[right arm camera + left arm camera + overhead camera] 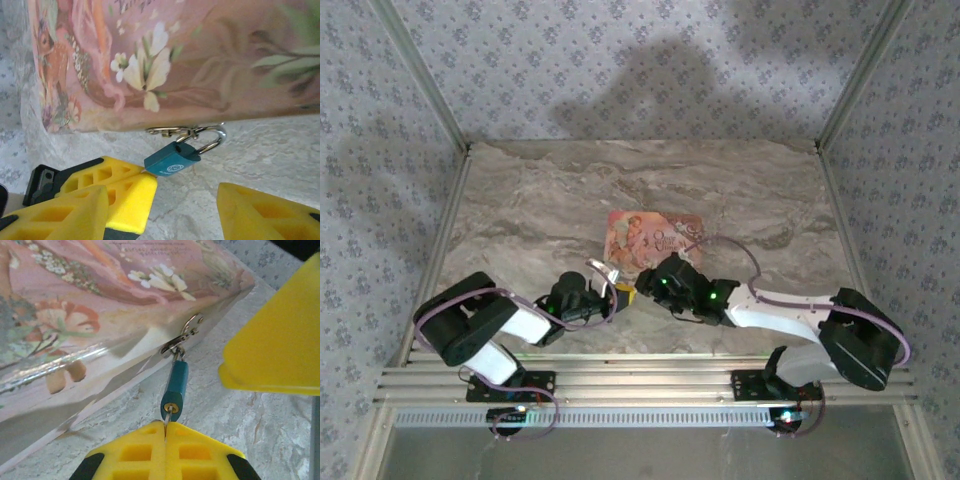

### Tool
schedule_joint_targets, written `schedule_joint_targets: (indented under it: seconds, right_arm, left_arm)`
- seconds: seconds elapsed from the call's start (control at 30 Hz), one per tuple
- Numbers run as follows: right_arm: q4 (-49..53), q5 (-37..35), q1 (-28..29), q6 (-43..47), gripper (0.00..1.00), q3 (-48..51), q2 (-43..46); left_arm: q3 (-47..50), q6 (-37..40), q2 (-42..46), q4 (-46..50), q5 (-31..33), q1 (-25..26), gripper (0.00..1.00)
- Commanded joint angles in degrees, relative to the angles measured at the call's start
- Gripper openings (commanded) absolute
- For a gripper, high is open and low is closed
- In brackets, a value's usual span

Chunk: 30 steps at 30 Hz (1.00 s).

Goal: Unlock the padlock with the key

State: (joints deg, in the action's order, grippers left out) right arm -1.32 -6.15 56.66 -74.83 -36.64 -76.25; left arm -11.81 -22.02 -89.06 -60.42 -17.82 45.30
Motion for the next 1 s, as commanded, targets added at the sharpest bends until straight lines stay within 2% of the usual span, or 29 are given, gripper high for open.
schedule_joint_targets:
  seconds: [0.0, 0.13, 0.4, 0.83, 0.97]
  right_arm:
    - [-2.5, -9.3, 1.6, -6.2, 0.59, 2.7, 1.2]
    - [-6.6, -11.6, 2.6, -8.8, 0.59, 4.6, 0.3]
    - [-14.0, -10.4, 2.7, -10.6, 0.59, 5.0, -4.4]
    - [-17.0, -8.6, 2.6, -11.8, 0.55, 4.1, -8.8]
    - [-17.6, -7.9, 2.1, -11.7, 0.5, 3.5, -9.8]
  left_arm:
    - [-0.3, 0.8, -1.2, -3.3, 0.7, 0.8, 0.0]
    - [-0.1, 0.4, -0.8, -2.8, 0.6, 1.3, 0.0]
    - [-0.5, -0.5, 2.1, 0.5, 1.1, 1.8, 0.0]
    - [-0.1, -2.2, 4.2, 2.3, 0.9, 2.1, 0.0]
    - [-0.2, -2.6, 3.5, 2.0, 1.1, 2.9, 0.0]
